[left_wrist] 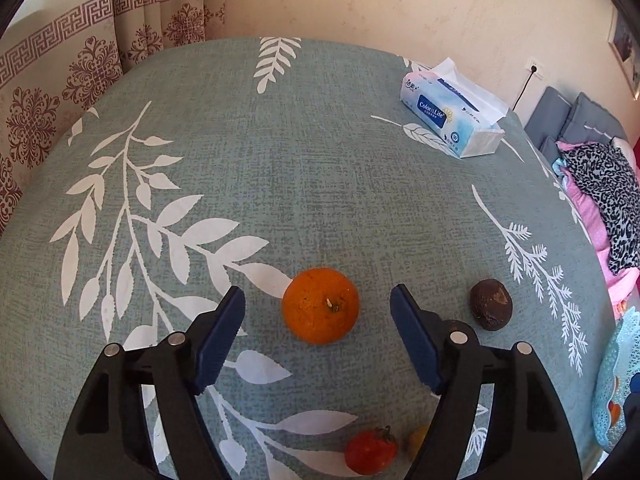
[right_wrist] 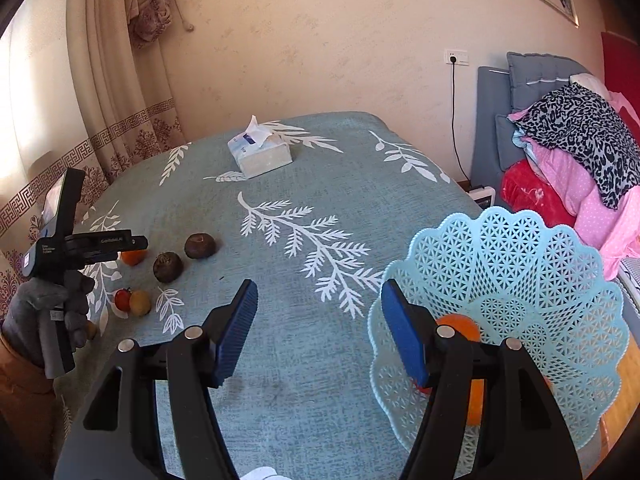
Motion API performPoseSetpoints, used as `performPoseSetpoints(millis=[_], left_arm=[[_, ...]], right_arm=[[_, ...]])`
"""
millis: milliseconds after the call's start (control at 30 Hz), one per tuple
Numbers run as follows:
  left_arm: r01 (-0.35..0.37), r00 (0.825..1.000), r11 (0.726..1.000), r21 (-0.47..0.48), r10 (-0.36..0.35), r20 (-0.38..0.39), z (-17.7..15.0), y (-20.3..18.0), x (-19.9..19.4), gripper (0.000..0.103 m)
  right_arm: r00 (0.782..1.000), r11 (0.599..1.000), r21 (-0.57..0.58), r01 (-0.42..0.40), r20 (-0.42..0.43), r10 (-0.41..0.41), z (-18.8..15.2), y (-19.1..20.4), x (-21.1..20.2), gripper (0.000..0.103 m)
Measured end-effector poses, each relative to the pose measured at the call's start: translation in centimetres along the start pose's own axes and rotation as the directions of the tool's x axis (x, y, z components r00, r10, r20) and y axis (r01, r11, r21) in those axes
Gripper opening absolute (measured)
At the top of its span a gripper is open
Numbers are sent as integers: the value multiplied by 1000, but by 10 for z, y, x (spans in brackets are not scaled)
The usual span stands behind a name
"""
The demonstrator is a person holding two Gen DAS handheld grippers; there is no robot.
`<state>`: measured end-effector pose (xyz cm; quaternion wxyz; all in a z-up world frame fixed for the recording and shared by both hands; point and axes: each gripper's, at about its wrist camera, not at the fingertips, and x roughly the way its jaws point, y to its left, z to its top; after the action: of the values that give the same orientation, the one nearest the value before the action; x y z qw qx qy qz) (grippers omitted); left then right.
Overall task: Organize fruits
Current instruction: 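Move the left gripper to a small orange and close on it, then grasp a dark brown wrinkled fruit with the right gripper while the left holds the orange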
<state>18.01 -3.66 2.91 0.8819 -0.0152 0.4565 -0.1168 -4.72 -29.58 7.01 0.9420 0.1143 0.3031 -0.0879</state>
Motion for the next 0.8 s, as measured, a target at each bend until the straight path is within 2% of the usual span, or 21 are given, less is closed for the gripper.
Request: performPoseSetpoints(millis=[200, 300, 333, 367, 567, 700, 800], left_arm=[[-7, 1000, 1000, -18, 7, -12, 0, 6, 8, 58], [20, 1000, 1000, -21, -20, -8, 0, 7, 7, 49], [36, 999, 999, -17, -36, -7, 0, 7, 6, 41], [49, 999, 999, -13, -49, -9, -1, 6, 5, 39], [92, 996, 996, -19, -92, 19, -4, 10, -11, 39], [99, 992, 994, -47, -95, 84, -1, 21, -35, 39], [102, 987, 993, -63, -93, 133, 1, 28, -55, 39]], right_arm=[[1000, 999, -31, -23, -22, 22, 2, 21, 13, 66], [999, 998, -48, -37, -34, 36, 4, 33, 21, 66], [998, 998, -55, -42, -38, 40, 5, 37, 24, 66], [998, 997, -62, -47, -41, 44, 5, 41, 26, 66], [992, 992, -72, -105, -78, 99, 15, 60, 41, 66], [971, 979, -41, -199, -142, 191, 19, 76, 57, 66], [958, 970, -36, -240, -172, 230, 22, 94, 71, 66]])
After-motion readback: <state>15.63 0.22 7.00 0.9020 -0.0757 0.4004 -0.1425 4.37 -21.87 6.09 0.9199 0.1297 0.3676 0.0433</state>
